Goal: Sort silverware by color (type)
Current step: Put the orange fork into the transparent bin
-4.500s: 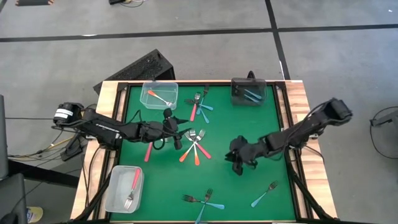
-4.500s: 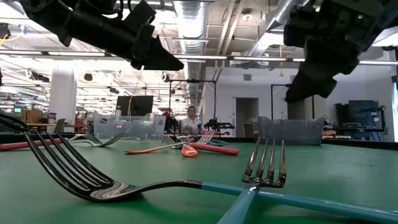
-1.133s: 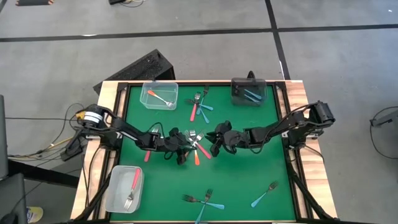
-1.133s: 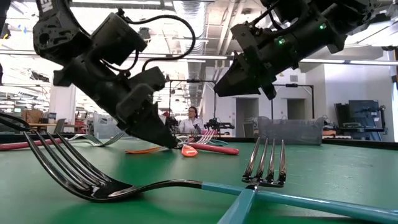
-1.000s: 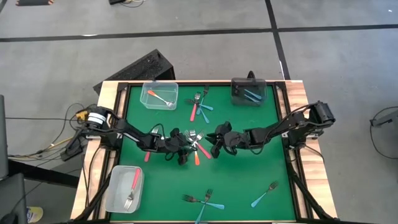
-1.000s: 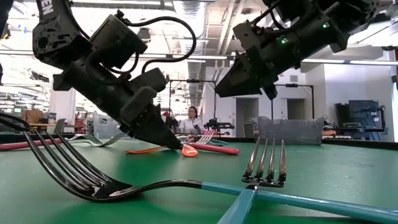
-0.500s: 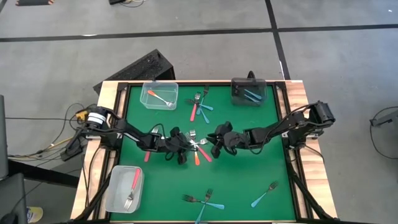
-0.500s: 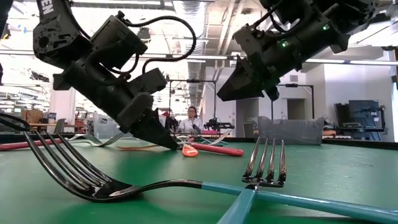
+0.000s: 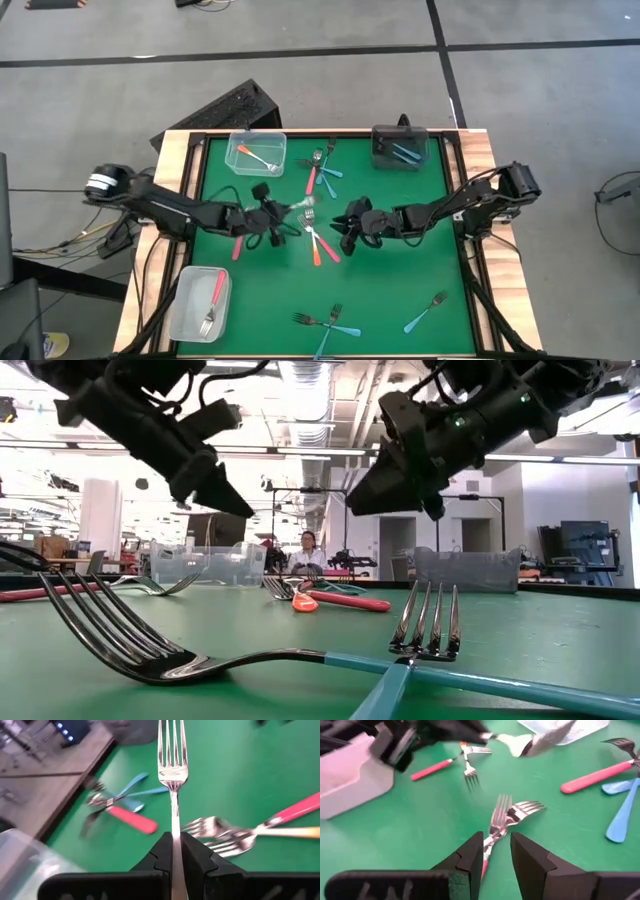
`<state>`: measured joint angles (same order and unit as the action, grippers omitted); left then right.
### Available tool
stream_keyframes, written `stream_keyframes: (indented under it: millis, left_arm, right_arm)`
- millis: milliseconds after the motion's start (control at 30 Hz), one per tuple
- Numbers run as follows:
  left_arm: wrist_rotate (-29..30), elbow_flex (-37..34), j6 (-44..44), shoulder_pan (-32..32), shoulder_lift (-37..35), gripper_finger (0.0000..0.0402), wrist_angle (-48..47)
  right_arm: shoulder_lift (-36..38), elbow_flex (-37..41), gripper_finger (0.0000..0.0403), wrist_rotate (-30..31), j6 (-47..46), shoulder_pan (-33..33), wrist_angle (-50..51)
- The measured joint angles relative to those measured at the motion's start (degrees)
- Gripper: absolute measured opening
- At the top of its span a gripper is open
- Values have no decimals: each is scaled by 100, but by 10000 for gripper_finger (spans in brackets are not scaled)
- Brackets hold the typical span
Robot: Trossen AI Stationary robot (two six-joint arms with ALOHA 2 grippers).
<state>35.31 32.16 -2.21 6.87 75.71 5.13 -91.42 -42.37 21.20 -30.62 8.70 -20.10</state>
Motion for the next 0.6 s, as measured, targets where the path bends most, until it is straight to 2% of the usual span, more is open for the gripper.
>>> stream_keyframes:
  millis: [167,333,600]
  left_arm:
    - [201,2,138,-825,-947,6,-1280]
    - [-607,0,1422,-2017,-1586,6,-1941]
    - [-811,0,3219,-3650,-1941,6,-2573]
  right_arm:
    - [-2,0,125,1,-93,128,25]
    - [-2,0,125,-3,-89,241,32]
    - [-2,0,125,4,-89,291,92]
